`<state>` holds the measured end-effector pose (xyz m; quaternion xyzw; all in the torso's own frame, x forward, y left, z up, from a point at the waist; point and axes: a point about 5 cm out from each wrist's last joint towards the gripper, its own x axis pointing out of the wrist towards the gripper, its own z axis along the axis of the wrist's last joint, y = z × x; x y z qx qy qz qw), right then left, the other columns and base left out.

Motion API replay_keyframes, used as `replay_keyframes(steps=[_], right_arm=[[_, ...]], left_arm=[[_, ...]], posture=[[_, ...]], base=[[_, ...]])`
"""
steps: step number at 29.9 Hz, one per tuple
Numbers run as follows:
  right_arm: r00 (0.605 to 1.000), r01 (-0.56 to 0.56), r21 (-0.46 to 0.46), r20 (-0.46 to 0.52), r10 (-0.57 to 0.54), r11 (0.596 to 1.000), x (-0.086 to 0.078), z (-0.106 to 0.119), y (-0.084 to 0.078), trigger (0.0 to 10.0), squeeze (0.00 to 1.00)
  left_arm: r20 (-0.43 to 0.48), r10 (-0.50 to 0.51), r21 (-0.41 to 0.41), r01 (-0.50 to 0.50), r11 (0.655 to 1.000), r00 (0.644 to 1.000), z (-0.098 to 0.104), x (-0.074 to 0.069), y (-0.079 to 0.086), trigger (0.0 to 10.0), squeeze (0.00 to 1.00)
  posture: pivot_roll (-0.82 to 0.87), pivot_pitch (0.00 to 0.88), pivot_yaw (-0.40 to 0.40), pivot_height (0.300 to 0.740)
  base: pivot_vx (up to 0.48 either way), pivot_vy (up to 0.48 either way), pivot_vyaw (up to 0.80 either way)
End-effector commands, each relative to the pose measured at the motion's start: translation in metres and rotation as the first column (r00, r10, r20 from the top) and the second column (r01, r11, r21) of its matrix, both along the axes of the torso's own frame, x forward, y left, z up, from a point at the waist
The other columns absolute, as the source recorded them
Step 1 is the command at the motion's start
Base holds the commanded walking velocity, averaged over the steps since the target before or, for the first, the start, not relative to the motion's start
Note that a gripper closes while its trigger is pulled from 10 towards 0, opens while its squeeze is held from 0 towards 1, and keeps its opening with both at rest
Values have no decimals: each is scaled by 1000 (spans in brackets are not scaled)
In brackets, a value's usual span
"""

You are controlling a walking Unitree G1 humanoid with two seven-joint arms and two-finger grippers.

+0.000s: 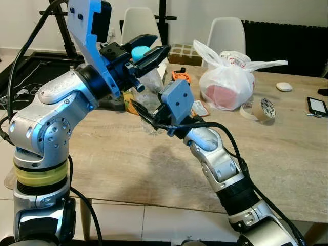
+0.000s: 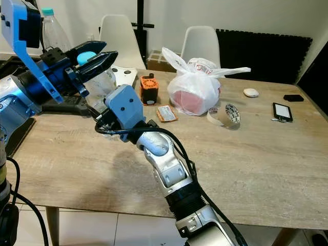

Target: Restocking fridge

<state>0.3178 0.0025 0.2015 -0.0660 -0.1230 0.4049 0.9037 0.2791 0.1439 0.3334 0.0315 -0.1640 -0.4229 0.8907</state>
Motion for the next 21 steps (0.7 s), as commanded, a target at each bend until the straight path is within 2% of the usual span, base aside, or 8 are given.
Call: replay_keyframes(steps=[1, 2, 3, 8, 11, 13, 14, 21], right_arm=[[1000, 24, 3, -6, -24, 1000, 2, -3, -3, 10000, 0], [1000, 28, 5, -6, -28, 1000, 2, -4, -3, 10000, 0], [999, 46, 7, -2, -46, 999, 3, -3, -4, 10000, 0], [994, 110, 11, 12, -110, 994, 9, -2, -9, 10000, 0], [978, 204, 39, 27, -205, 978, 16, 2, -20, 10000, 0], [975, 219, 47, 28, -221, 975, 17, 3, -22, 10000, 0], [970, 240, 62, 35, -242, 969, 19, 5, -26, 10000, 0], [963, 256, 51, 76, -259, 965, 18, 8, -29, 10000, 0]], left_arm=[[-2, -40, -1, 40, 999, 999, -2, -3, -6, 10000, 1000], [-5, -38, -8, 38, 999, 999, -2, -3, -6, 10000, 1000], [-6, -41, -19, 41, 999, 999, 0, -5, -4, 10000, 0], [-3, -48, -22, 48, 999, 999, 0, -8, 1, 10000, 0], [-10, -60, -13, 60, 998, 998, -7, -15, 9, 10000, 0], [-13, -58, -13, 58, 998, 998, -8, -16, 10, 10000, 0], [-24, -33, -10, 33, 999, 999, -11, -16, 13, 10000, 0], [-52, 80, -25, -82, 996, 995, -17, -5, 22, 10000, 0]], posture=[[92, 0, -83, 740], [92, 0, -81, 740], [92, 0, -79, 740], [94, 0, -75, 740], [92, 0, -67, 740], [92, 0, -67, 740], [92, 0, -67, 740], [92, 0, -64, 740]], base=[[0, 0, 0], [0, 0, 0], [0, 0, 0], [0, 0, 0], [0, 0, 0], [0, 0, 0], [0, 0, 0], [0, 0, 0]])
